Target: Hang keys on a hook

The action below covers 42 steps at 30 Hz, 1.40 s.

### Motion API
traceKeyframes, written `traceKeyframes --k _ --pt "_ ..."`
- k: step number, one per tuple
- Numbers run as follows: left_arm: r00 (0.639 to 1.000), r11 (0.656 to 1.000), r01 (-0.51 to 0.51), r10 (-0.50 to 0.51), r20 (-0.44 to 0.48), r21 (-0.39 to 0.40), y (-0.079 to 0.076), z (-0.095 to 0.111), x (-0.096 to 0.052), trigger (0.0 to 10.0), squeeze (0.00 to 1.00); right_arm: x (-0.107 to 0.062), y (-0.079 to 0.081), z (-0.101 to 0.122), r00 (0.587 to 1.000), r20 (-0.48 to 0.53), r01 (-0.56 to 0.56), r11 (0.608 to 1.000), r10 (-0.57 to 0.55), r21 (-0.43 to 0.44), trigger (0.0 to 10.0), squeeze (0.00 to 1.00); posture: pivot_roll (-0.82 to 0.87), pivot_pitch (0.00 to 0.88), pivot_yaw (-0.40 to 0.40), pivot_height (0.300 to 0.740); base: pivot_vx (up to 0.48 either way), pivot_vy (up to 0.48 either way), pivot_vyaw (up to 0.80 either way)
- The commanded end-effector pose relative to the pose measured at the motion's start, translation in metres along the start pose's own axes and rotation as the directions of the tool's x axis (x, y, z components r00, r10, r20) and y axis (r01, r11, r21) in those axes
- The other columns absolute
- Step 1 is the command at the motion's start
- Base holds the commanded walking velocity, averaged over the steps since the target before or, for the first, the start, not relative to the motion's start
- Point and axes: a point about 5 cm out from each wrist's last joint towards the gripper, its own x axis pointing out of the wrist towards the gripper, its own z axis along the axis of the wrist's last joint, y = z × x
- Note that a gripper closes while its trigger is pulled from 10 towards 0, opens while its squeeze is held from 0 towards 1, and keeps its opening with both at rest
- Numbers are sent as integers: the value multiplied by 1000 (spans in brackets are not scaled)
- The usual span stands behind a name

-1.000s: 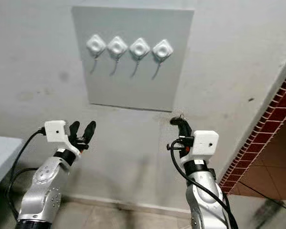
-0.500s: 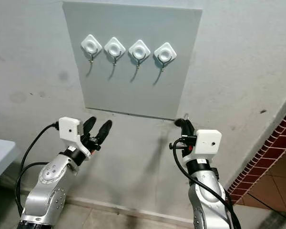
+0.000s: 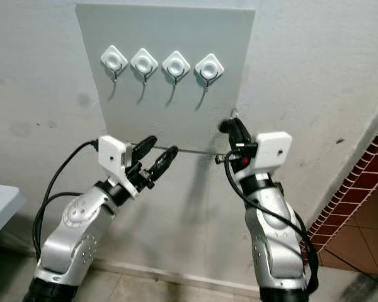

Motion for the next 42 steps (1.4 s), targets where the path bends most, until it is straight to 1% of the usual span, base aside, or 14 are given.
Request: traceKeyframes --k 1,3,11,19,29,35,38,39,42 --pt "1000 1000 2 -2 21 -12 0 7 2 10000 0 4 -1 2 1000 10 -13 1000 13 10 10000 0 -11 27 8 740 0 0 0" --pt "1000 1000 9 -9 29 7 -1 10 4 10000 0 7 0 3 999 12 -33 999 32 19 10000 0 -8 27 4 740 0 0 0" --pt "999 1000 16 -16 36 -11 -5 13 6 10000 0 16 6 2 997 17 -70 997 70 24 10000 0 -7 26 2 740 0 0 0" --pt "999 999 34 -33 40 -18 -10 16 7 10000 0 28 8 6 995 42 -95 995 95 2 10000 0 -4 21 4 740 0 0 0" --pt "999 999 40 -39 37 -35 -13 16 7 10000 0 41 8 16 986 75 -147 988 151 -55 10000 0 -1 15 0 740 0 0 0" --pt "999 998 33 -31 41 -47 -12 17 7 10000 0 43 9 17 982 68 -172 981 179 -88 10000 0 3 11 -6 740 0 0 0" --pt "999 998 30 -28 39 -51 -13 17 7 10000 0 44 10 18 977 64 -193 974 202 -119 10000 0 4 13 -9 740 0 0 0" --pt "999 998 29 -27 39 -52 -13 17 6 10000 0 44 11 18 974 56 -209 967 219 -149 10000 0 5 14 -11 740 0 0 0" --pt "999 998 26 -24 38 -56 -13 17 6 10000 0 44 12 18 971 49 -221 960 232 -172 10000 0 7 16 -12 740 0 0 0"
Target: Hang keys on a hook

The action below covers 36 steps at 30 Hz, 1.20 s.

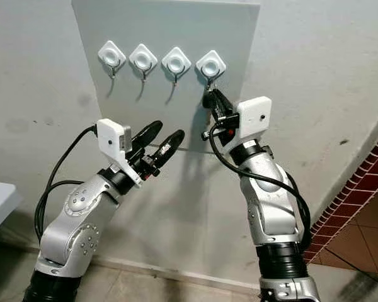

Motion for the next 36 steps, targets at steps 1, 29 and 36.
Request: traceKeyframes --k 1,29,36 --pt "1000 1000 0 0 11 0 -1 4 -1 10000 0 6 3 6 999 22 -38 998 39 -41 10000 0 7 15 -12 740 0 0 0" --pt "1000 998 -23 24 13 -56 -2 4 -2 10000 0 6 -6 12 999 29 -15 958 25 -285 10000 0 11 24 -12 740 0 0 0" --pt "1000 998 -24 25 12 -64 -3 4 -2 10000 0 4 -4 13 999 30 -32 949 43 -313 10000 0 10 29 -12 740 0 0 0"
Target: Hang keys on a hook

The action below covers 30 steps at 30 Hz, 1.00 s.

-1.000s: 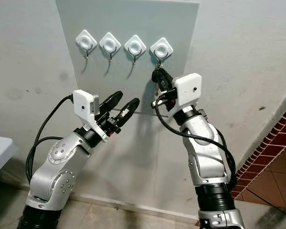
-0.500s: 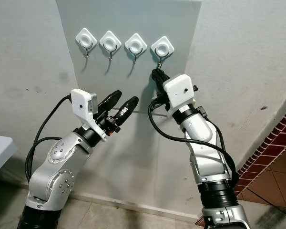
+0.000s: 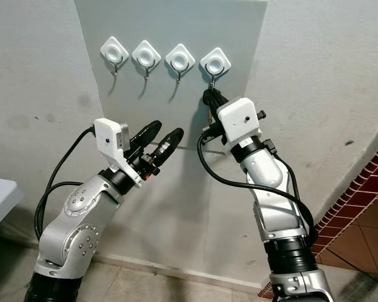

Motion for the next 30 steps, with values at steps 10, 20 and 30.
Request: traceKeyframes --k 10,20,30 --pt "1000 1000 -13 13 4 -6 0 3 -2 10000 0 -8 -3 8 1000 31 0 997 2 -83 10000 0 11 35 -11 740 0 0 0" --pt "1000 1000 -17 17 3 -16 0 3 -1 10000 0 -19 -14 0 1000 -24 2 980 -7 -197 10000 0 1 47 -2 740 0 0 0" --pt "1000 1000 -14 14 6 -25 -1 4 0 10000 0 -12 -18 9 1000 17 16 963 -12 -270 10000 0 5 46 -3 740 0 0 0"
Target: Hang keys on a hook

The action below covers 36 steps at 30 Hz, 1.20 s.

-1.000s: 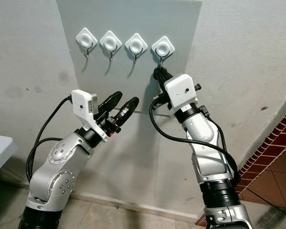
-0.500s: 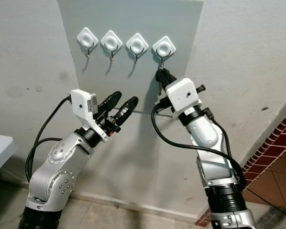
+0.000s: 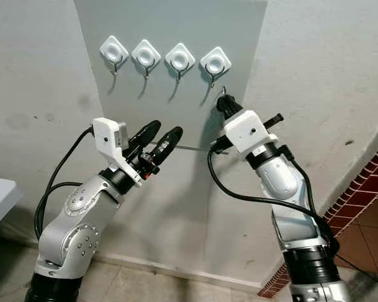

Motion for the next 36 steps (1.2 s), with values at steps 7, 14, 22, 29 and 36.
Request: traceKeyframes --k 7,14,22,29,36 --pt "1000 1000 -2 2 12 1 -1 5 0 10000 0 10 -4 20 995 97 -13 999 16 -34 10000 0 8 48 -8 740 0 0 0" --pt "1000 1000 -9 9 15 -5 -1 5 0 10000 0 10 3 23 991 107 -73 996 78 -57 10000 0 8 49 -12 740 0 0 0" --pt "1000 1000 -14 15 20 -20 -1 5 0 10000 0 8 9 22 988 97 -112 991 119 -72 10000 0 6 51 -13 740 0 0 0" --pt "1000 999 -18 18 23 -27 0 6 1 10000 0 7 12 17 986 70 -146 983 154 -112 10000 0 7 52 -15 740 0 0 0" --pt "999 999 -24 25 28 -36 0 6 0 10000 0 6 14 12 984 41 -166 978 172 -123 10000 20 10 49 -18 740 0 0 0"
